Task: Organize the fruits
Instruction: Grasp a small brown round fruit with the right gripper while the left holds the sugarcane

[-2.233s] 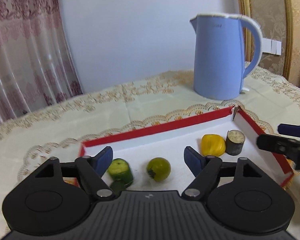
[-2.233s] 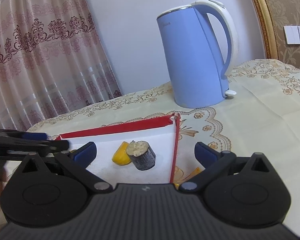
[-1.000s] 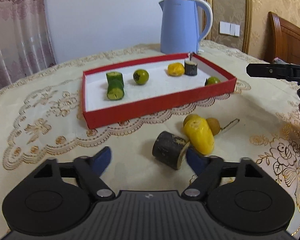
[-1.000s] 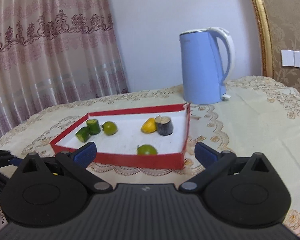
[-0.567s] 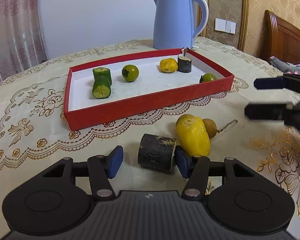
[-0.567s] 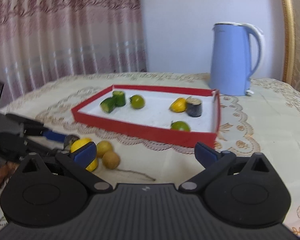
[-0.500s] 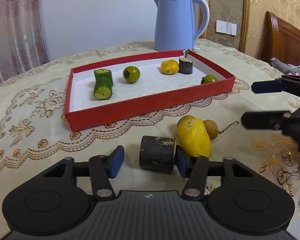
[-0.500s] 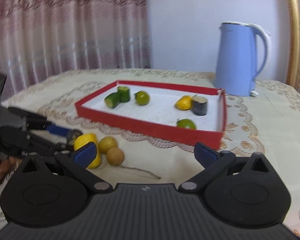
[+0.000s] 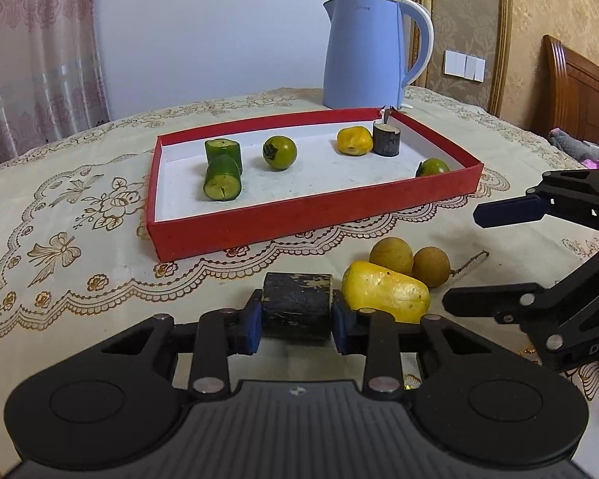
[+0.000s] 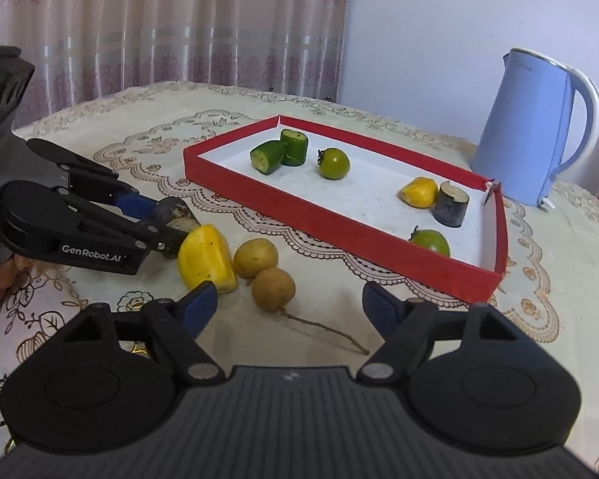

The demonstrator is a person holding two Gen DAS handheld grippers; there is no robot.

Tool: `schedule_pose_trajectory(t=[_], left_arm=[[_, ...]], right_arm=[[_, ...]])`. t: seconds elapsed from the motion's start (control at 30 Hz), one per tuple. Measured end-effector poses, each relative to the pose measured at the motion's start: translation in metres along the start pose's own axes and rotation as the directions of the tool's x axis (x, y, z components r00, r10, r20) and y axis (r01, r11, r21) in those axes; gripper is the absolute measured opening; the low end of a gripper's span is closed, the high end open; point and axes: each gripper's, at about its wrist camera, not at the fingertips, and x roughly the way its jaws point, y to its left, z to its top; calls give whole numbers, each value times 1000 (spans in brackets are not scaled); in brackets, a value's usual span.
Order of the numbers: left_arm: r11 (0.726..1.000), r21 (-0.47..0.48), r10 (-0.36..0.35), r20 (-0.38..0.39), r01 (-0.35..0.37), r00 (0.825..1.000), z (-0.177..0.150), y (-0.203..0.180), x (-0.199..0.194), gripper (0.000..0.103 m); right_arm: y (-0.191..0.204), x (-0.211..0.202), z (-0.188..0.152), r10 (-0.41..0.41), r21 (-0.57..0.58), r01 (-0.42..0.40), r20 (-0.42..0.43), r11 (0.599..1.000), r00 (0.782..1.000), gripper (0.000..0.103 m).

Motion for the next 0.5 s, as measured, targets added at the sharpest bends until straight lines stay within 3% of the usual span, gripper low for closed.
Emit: schedule_pose_trajectory(t=[0.17, 0.3, 0.43, 0.5], left_arm=[[999, -47, -7, 12, 8, 1000, 0, 7, -1, 33], [989, -149, 0, 90, 13, 996, -4, 23, -13, 32], [987, -158, -3, 77, 15, 997, -2, 25, -10, 32], [988, -155, -5, 73, 16, 997, -1, 25, -10, 32]], right_arm=[[3, 6, 2, -3, -14, 3, -13, 1000, 1000, 79], [4, 7, 3, 6, -19, -6, -23, 1000, 1000, 76], [3, 15, 3, 13, -17, -14, -54, 1000, 998, 57], [3, 18, 3, 11, -15, -12, -56, 1000, 998, 54]])
